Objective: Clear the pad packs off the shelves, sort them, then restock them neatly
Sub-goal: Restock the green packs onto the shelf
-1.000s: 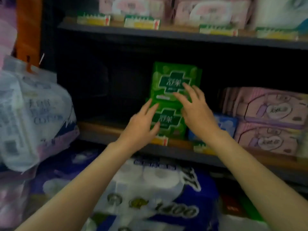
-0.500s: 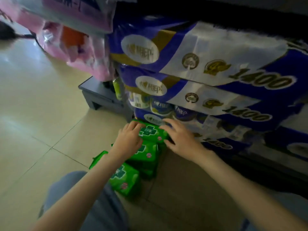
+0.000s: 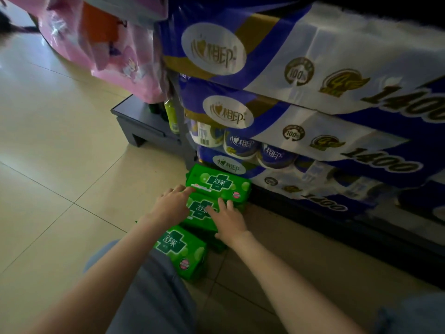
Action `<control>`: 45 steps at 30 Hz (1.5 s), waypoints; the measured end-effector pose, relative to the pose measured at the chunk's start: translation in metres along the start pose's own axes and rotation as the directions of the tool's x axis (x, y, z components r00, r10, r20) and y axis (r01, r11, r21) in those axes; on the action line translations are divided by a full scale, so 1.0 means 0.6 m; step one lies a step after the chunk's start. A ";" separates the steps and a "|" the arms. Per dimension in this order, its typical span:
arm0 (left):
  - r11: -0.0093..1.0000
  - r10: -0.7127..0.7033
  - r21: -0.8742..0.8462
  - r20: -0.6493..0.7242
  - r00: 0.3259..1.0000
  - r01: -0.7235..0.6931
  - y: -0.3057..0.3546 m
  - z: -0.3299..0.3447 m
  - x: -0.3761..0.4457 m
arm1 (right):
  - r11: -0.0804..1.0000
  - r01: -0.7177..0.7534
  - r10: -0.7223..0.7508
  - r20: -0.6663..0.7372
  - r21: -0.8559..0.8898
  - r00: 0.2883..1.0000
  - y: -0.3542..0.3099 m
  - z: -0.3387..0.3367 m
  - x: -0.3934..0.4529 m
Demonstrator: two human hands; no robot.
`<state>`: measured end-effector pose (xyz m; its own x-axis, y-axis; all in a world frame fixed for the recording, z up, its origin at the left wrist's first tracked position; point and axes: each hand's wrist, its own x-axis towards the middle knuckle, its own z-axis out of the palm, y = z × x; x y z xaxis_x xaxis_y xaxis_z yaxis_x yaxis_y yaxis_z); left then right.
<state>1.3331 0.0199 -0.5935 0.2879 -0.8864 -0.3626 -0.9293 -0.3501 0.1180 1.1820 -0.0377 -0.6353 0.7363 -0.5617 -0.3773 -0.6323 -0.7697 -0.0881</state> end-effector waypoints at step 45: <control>0.687 0.663 -0.201 -0.222 0.715 -0.699 0.158 -0.546 -0.170 | 0.963 0.054 0.224 -0.894 0.265 0.388 0.146 -0.721 -0.507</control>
<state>1.2913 -0.0222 -0.2425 -0.3588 -0.9331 0.0237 -0.7925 0.3179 0.5204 1.0067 -0.0651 -0.1296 0.3589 -0.6618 0.6582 -0.6332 -0.6907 -0.3492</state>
